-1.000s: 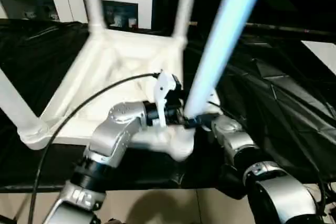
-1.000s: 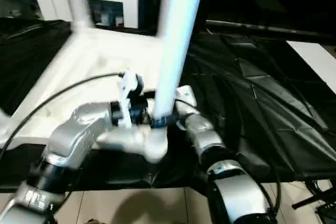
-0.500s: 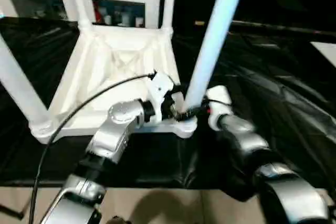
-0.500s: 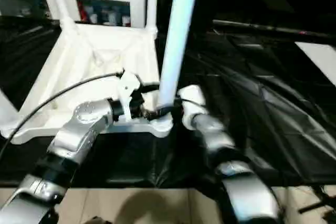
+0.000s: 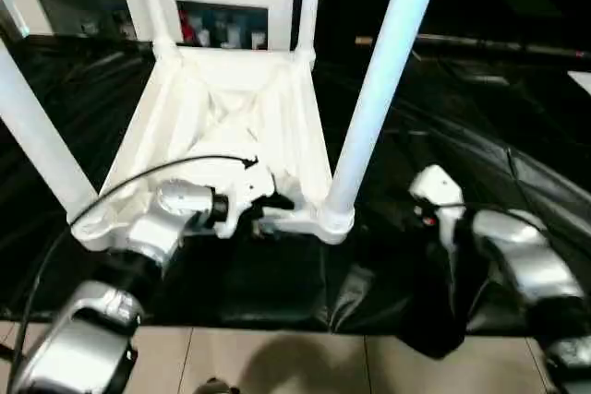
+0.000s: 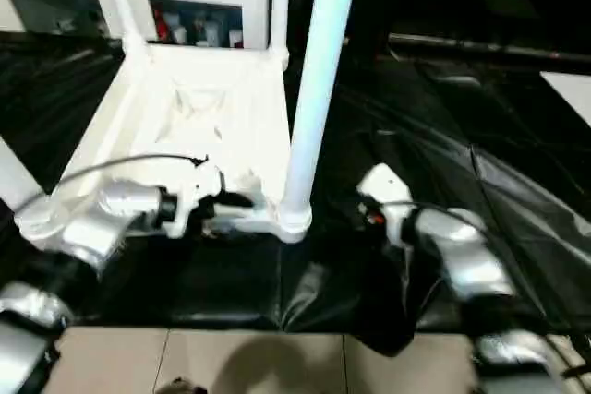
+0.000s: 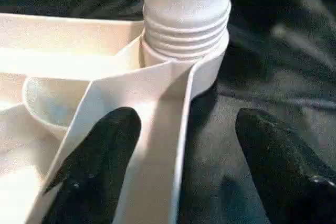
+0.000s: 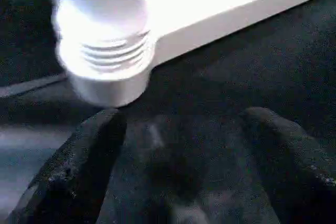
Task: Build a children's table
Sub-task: Rotate table base
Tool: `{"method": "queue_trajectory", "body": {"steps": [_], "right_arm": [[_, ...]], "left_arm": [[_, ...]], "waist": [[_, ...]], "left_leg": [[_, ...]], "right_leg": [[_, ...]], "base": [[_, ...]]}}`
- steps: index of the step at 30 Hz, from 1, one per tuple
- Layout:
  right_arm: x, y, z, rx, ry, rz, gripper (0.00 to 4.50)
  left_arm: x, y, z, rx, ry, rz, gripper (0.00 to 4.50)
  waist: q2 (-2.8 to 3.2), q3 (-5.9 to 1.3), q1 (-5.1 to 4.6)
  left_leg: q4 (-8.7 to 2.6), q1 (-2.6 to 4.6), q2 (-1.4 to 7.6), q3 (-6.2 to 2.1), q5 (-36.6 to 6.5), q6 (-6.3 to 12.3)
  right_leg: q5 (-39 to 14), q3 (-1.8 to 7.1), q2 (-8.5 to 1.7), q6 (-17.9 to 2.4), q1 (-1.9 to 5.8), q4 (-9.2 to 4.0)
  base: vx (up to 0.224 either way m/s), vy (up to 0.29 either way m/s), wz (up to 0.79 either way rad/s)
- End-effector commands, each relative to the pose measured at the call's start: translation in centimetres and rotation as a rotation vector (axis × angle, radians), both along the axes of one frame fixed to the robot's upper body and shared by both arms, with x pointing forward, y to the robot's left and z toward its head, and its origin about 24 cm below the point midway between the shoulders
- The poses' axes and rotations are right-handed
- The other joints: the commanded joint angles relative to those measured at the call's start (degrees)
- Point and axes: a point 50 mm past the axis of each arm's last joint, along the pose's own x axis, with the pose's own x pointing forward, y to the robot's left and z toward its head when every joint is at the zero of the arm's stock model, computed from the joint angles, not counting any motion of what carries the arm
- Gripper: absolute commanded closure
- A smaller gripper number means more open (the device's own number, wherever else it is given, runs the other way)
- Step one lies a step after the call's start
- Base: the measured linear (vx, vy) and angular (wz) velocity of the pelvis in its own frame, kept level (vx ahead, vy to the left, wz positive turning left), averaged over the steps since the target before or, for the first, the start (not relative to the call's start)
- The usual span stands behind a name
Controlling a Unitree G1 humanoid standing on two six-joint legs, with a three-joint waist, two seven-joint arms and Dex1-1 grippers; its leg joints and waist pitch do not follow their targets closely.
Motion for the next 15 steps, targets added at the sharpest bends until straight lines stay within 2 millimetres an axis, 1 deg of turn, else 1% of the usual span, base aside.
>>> {"method": "queue_trajectory", "body": {"steps": [1, 2, 3, 4, 5, 6, 9, 10, 11, 12, 13, 15], "right_arm": [[-0.4, 0.1, 0.5, -0.001, 0.008, 0.038, 0.55], [-0.8, 0.2, 0.7, 0.0, 0.018, 0.061, 0.55], [-1.1, 0.3, 0.9, 0.004, 0.025, 0.08, 0.55], [-1.4, 0.4, 1.1, 0.007, 0.032, 0.093, 0.55], [-1.4, 0.4, 1.1, 0.007, 0.032, 0.093, 0.55], [-1.6, 0.4, 1.2, 0.016, 0.041, 0.105, 0.55], [-2.0, 0.5, 1.4, 0.022, 0.053, 0.121, 0.55], [-2.1, 0.5, 1.4, 0.024, 0.059, 0.131, 0.55], [-2.3, 0.5, 1.5, 0.024, 0.063, 0.136, 0.55], [-2.3, 0.5, 1.5, 0.024, 0.063, 0.136, 0.55], [-2.4, 0.6, 1.6, 0.024, 0.066, 0.14, 0.55], [-2.5, 0.6, 1.7, 0.023, 0.068, 0.143, 0.55]], "left_arm": [[0.2, -0.4, 0.1, 0.026, -0.003, -0.036, 1.4], [0.5, -0.4, 0.2, 0.034, -0.01, -0.046, 1.56], [0.8, -0.3, 0.4, 0.044, -0.022, -0.048, 1.56], [1.0, -0.2, 0.4, 0.052, -0.033, -0.051, 1.63], [1.0, -0.2, 0.5, 0.053, -0.033, -0.051, 1.73], [1.1, -0.1, 0.5, 0.056, -0.029, -0.051, 1.73], [1.2, 0.1, 0.6, 0.067, -0.016, -0.057, 2.06], [1.3, 0.3, 0.6, 0.079, -0.014, -0.057, 2.08], [1.4, 0.4, 0.5, 0.088, -0.006, -0.06, 2.27], [1.4, 0.4, 0.5, 0.088, -0.006, -0.06, 2.27], [1.4, 0.5, 0.5, 0.096, 0.001, -0.063, 2.39], [1.4, 0.7, 0.5, 0.11, 0.016, -0.071, 2.52]], "waist": [[0.47, -4.19, 0.2], [0.59, -4.25, 0.27], [0.78, -4.3, 0.4], [0.61, -4.2, 0.36], [0.56, -4.22, 0.44], [0.51, -4.3, 0.45], [0.62, -4.24, 0.41], [0.83, -4.28, 0.43], [0.76, -4.32, 0.43], [0.74, -4.22, 0.47], [0.86, -4.28, 0.53], [0.8, -4.24, 0.61]], "left_leg": [[-3.74, 1.3, 1.31, -0.75, -13.38, 1.65], [-3.73, 1.3, 1.39, -0.86, -13.61, 1.38], [-3.7, 1.44, 1.34, -0.84, -13.86, 1.41], [-3.74, 1.29, 1.27, -0.84, -13.9, 1.62], [-3.75, 1.36, 1.32, -0.89, -13.9, 1.58], [-3.75, 1.3, 1.38, -0.95, -13.78, 1.6], [-3.75, 1.31, 1.35, -0.93, -13.76, 1.65], [-3.75, 1.3, 1.42, -1.0, -13.72, 1.45], [-3.71, 1.36, 1.48, -0.98, -13.81, 1.45], [-3.73, 1.37, 1.36, -0.94, -13.79, 1.55], [-3.74, 1.36, 1.44, -0.98, -13.89, 1.41], [-3.77, 1.41, 1.45, -0.97, -14.23, 1.25]], "right_leg": [[-4.32, 2.03, -3.09, -14.3, 2.83, -4.78], [-4.88, 2.09, -3.31, -14.26, 2.93, -4.69], [-5.18, 2.07, -3.23, -14.15, 2.92, -4.81], [-5.14, 2.09, -3.11, -13.92, 2.95, -4.99], [-5.01, 2.08, -3.11, -13.82, 2.98, -4.93], [-4.78, 2.06, -3.3, -13.8, 3.02, -4.74], [-4.97, 2.03, -3.28, -14.26, 2.94, -4.87], [-4.81, 2.05, -3.36, -14.47, 2.92, -4.78], [-4.26, 2.08, -3.44, -14.74, 2.93, -4.75], [-4.38, 2.06, -3.29, -14.73, 2.89, -4.88], [-4.29, 2.04, -3.42, -14.96, 2.91, -4.76], [-4.71, 2.04, -3.41, -14.93, 2.85, -4.81]], "base": [[0.0, 0.0, 0.0], [0.0, 0.0, 0.0], [0.0, 0.0, 0.0], [0.0, 0.0, 0.0], [0.0, 0.0, 0.0], [0.0, 0.0, 0.0], [0.0, 0.0, 0.0], [0.0, 0.0, 0.0], [0.0, 0.0, 0.0], [0.0, 0.0, 0.0], [0.0, 0.0, 0.0], [0.0, 0.0, 0.0]]}}
